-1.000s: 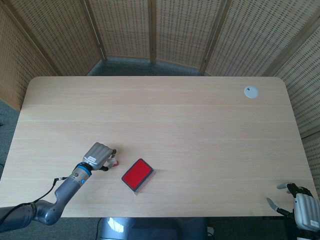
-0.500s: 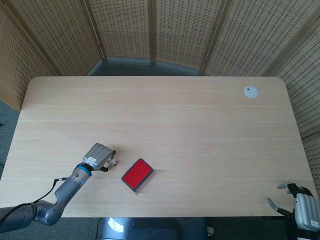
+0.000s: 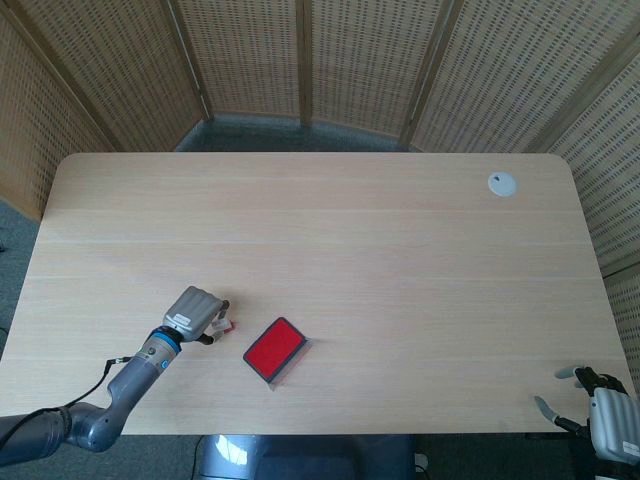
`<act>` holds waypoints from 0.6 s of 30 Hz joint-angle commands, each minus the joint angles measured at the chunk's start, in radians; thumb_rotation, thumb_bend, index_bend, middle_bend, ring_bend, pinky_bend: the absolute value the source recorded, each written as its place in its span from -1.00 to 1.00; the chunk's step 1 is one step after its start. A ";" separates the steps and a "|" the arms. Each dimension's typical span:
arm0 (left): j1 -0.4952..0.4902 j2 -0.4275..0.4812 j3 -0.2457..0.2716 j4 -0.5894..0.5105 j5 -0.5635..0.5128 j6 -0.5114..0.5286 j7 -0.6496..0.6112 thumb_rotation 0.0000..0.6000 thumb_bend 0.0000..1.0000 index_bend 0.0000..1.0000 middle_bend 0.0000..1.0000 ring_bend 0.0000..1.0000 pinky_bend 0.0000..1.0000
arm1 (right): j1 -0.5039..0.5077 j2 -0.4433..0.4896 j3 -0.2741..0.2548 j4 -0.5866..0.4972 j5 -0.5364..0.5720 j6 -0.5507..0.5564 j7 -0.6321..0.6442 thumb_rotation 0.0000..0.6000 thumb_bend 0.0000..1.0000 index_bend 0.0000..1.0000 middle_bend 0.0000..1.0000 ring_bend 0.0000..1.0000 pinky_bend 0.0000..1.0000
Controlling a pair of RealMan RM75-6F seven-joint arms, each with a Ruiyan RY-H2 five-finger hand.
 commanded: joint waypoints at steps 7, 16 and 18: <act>-0.002 0.002 -0.002 -0.003 -0.007 -0.004 0.009 0.81 -0.50 0.31 1.00 1.00 1.00 | 0.000 0.000 0.000 -0.001 -0.001 0.000 0.000 0.42 -0.56 -0.14 -0.16 -0.07 -0.39; 0.005 0.017 0.002 -0.020 -0.012 0.010 0.026 0.69 -0.74 0.27 1.00 1.00 1.00 | 0.001 0.001 0.001 -0.003 -0.003 0.004 0.001 0.41 -0.56 -0.14 -0.15 -0.07 -0.39; 0.014 0.034 0.003 -0.048 -0.016 0.037 0.044 0.62 -0.78 0.22 1.00 1.00 1.00 | 0.002 0.000 0.001 -0.002 -0.004 0.003 0.001 0.41 -0.56 -0.14 -0.15 -0.07 -0.39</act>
